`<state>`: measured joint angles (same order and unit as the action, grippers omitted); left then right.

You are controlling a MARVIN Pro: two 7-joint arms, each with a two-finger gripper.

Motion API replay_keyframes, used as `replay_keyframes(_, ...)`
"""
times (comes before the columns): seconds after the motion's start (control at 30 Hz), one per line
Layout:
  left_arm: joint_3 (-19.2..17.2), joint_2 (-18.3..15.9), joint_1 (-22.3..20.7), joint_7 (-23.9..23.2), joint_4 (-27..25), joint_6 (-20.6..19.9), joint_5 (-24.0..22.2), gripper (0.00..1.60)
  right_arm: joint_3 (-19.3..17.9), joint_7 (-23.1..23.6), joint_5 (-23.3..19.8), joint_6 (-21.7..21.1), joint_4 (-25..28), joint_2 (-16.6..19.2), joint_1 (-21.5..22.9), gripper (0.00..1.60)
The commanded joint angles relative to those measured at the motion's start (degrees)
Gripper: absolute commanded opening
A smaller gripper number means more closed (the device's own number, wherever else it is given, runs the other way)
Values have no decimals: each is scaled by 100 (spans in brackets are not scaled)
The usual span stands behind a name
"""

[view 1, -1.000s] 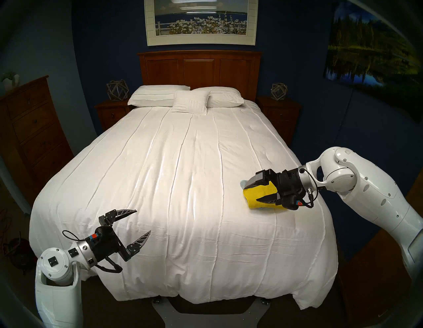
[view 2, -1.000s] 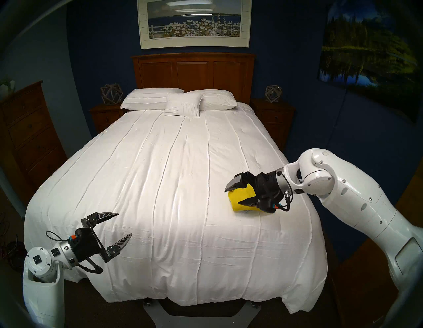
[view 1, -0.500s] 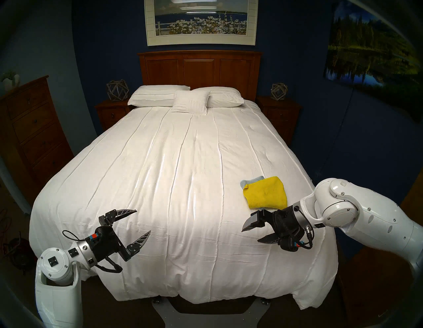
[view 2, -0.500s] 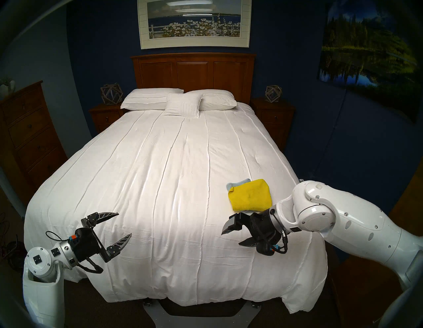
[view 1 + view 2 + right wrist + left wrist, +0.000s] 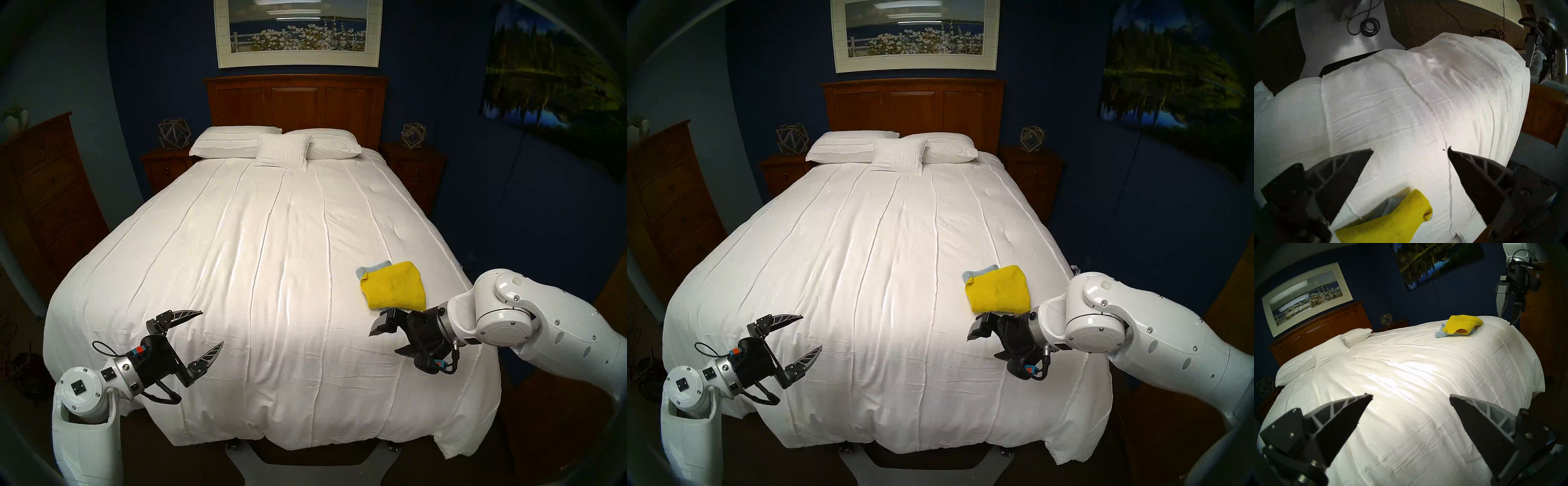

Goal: Fold the hand towels twice and stack them up

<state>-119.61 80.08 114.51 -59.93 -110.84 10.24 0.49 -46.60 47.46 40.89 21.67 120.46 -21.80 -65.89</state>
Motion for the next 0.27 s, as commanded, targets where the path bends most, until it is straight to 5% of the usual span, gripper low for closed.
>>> replay_keyframes(0.0, -10, 9, -3, -12, -99, -3, -47, 160, -33, 23, 34, -379, 199, -25, -62, 160)
replay_keyframes(0.23, -10, 9, -3, -12, -99, -3, -47, 160, -54, 47, 60, -416, 212, -41, -86, 160)
